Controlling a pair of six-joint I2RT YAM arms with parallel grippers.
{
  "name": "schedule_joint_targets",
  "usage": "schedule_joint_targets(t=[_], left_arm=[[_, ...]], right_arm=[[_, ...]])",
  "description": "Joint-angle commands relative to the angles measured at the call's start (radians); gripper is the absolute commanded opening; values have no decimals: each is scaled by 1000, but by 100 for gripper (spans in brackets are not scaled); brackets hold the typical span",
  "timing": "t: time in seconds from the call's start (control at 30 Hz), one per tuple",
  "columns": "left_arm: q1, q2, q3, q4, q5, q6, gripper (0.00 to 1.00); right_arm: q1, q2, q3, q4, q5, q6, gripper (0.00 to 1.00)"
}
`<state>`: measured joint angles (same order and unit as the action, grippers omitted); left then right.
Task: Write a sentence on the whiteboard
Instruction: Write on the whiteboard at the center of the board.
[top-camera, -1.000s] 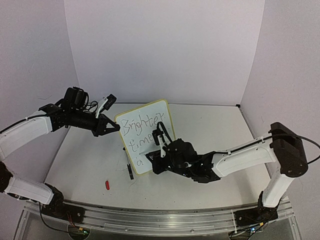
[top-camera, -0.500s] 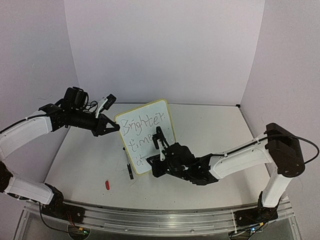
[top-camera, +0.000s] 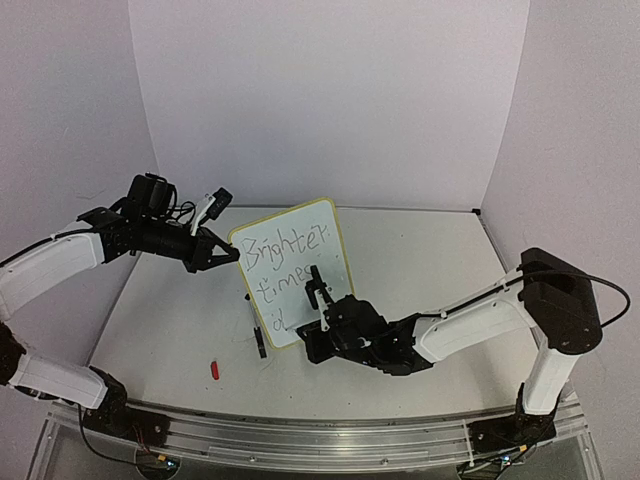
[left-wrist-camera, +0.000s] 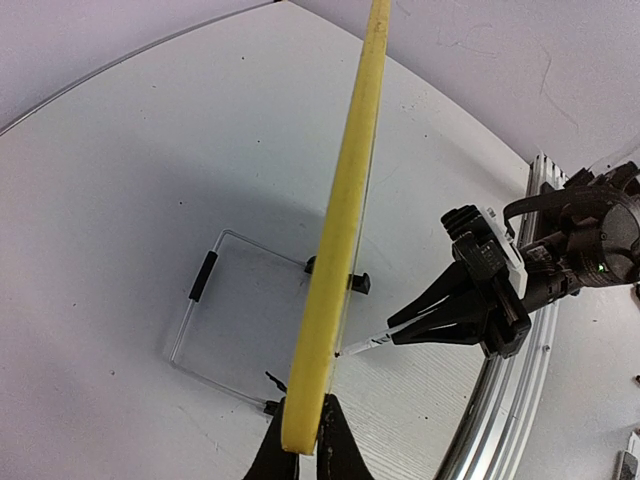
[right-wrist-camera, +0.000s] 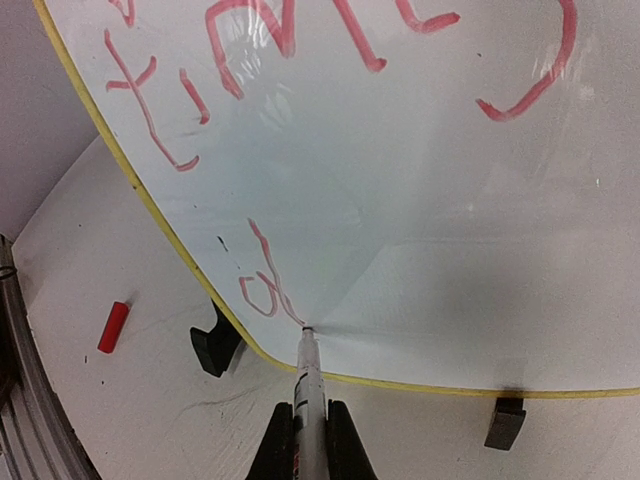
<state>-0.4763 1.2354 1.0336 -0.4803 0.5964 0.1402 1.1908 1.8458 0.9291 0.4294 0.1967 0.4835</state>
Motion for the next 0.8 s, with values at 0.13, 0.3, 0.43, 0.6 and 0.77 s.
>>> schedule_joint_targets(t=[0.13,0.3,0.43,0.6,0.77], left_arm=[[-1,1,-21,-57,-81,50,0],[-1,0,-21,-58,-82,50,0],[-1,0,-22,-57,-80,50,0],[-1,-2,-22,-57,-80,49,0],[-1,-1,-21,-57,-80,49,0]], right_arm=[[-11,-43,-2,51,45,-1,0],[-11,-70,-11,77,43,-2,0],[-11,-84,-13,82,49,-5,0],[-11,-81,-18,81,70,1,0],[-11,-78,-27,46,102,23,0]])
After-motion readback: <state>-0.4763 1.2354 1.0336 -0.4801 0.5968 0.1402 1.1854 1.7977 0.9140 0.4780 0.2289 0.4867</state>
